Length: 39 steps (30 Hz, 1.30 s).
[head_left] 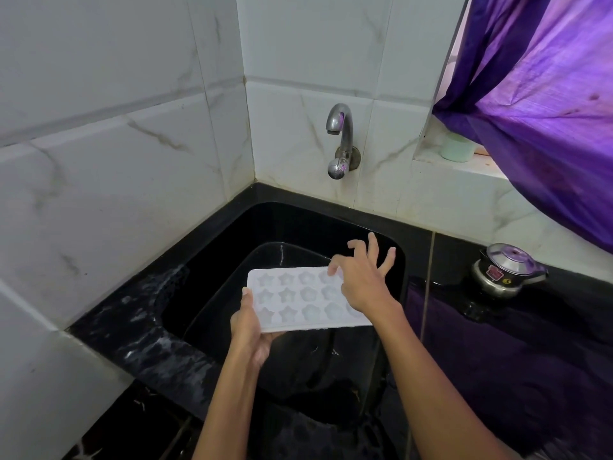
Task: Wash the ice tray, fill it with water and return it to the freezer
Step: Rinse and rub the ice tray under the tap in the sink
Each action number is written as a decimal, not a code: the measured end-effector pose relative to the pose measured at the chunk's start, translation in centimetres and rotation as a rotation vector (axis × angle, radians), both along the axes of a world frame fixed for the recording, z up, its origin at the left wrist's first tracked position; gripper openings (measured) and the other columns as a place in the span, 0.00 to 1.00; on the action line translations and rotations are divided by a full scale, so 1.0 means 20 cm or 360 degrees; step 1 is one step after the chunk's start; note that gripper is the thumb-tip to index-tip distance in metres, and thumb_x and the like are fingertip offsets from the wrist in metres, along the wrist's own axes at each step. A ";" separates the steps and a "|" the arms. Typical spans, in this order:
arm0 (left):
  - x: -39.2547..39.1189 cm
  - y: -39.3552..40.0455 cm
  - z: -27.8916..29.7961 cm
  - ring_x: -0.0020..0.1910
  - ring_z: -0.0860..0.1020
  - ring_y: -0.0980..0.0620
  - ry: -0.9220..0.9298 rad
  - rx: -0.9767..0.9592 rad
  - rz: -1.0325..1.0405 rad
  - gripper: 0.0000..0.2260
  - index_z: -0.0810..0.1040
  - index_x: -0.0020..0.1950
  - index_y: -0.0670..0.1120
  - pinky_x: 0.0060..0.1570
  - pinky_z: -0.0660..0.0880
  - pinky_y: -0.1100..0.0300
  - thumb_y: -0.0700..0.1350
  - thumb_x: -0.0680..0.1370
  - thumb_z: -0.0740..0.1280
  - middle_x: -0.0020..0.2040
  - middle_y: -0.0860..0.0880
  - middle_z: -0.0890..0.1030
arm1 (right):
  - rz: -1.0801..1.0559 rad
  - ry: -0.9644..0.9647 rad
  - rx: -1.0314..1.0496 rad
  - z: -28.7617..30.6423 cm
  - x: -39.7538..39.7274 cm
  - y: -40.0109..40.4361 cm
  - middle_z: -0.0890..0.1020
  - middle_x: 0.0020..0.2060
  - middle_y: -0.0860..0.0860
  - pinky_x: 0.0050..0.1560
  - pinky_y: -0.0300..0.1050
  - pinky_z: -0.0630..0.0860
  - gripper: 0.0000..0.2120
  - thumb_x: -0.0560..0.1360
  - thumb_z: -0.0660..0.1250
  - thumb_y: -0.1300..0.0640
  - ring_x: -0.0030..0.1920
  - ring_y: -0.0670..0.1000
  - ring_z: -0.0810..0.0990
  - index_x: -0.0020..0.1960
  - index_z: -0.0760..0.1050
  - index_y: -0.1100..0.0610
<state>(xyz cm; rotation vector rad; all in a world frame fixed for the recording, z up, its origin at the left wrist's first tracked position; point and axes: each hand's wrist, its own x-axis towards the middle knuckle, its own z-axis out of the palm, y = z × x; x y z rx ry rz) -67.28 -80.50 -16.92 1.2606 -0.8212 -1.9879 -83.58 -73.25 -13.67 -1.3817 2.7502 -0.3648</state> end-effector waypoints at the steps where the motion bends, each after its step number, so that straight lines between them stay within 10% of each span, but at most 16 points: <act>1: 0.00 0.00 0.00 0.45 0.81 0.41 0.0000 0.0003 -0.0003 0.18 0.76 0.49 0.43 0.40 0.78 0.46 0.55 0.82 0.54 0.46 0.42 0.82 | 0.0020 0.0008 0.0031 0.00 0.01 -0.01 0.55 0.74 0.56 0.66 0.68 0.28 0.30 0.68 0.61 0.77 0.75 0.62 0.34 0.58 0.77 0.46; 39: -0.02 0.03 -0.01 0.46 0.82 0.42 -0.0038 -0.0062 0.0010 0.19 0.77 0.48 0.44 0.46 0.79 0.44 0.56 0.82 0.53 0.46 0.42 0.83 | 0.0079 0.0051 0.0151 -0.06 0.04 0.00 0.57 0.73 0.54 0.65 0.68 0.27 0.32 0.68 0.60 0.78 0.75 0.62 0.35 0.58 0.78 0.46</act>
